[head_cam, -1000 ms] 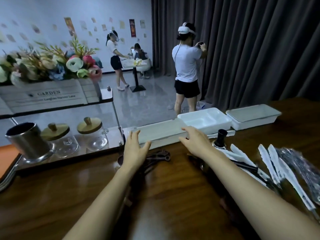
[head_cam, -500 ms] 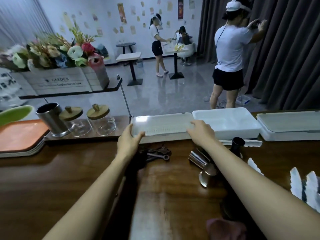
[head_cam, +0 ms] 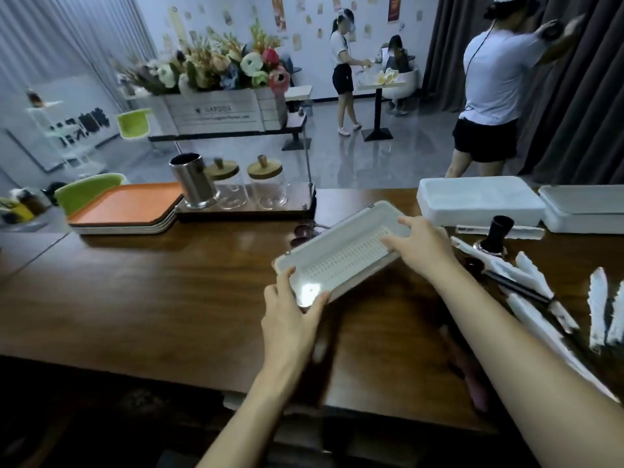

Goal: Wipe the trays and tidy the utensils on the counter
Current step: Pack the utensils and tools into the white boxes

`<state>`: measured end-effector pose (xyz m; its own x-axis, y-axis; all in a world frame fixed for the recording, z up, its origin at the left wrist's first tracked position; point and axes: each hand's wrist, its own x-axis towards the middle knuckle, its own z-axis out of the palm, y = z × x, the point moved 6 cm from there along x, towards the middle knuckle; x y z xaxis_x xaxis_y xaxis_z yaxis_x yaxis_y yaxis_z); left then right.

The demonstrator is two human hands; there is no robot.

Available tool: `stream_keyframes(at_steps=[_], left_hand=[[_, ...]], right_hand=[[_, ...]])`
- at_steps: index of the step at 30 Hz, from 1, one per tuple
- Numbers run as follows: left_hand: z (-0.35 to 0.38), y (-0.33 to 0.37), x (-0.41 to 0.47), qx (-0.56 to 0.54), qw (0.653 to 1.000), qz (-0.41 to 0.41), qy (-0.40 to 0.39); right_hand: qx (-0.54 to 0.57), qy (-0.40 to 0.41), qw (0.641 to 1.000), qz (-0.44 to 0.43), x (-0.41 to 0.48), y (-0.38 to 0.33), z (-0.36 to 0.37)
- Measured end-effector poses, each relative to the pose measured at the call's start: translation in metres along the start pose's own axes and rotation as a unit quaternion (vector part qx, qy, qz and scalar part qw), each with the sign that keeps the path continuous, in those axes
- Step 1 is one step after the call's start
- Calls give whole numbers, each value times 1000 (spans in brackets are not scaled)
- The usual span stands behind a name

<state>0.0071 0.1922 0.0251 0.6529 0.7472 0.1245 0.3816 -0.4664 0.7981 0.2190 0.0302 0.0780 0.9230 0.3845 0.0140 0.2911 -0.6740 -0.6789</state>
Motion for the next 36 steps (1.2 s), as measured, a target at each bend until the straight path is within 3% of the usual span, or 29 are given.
stream_keyframes(at_steps=[10, 16, 20, 26, 36], left_hand=[[-37, -49, -88, 14, 999, 35, -25], [-43, -64, -96, 9, 994, 89, -57], [-48, -56, -87, 53, 985, 139, -89], [-31, -32, -93, 98, 984, 144, -42], [-9, 14, -116, 77, 988, 125, 39]], right_hand=[[-67, -36, 997, 20, -95, 24, 42], [-19, -15, 1000, -18, -122, 27, 41], [-46, -22, 996, -71, -149, 34, 48], [-39, -66, 989, -125, -180, 46, 63], [16, -87, 984, -155, -176, 64, 50]])
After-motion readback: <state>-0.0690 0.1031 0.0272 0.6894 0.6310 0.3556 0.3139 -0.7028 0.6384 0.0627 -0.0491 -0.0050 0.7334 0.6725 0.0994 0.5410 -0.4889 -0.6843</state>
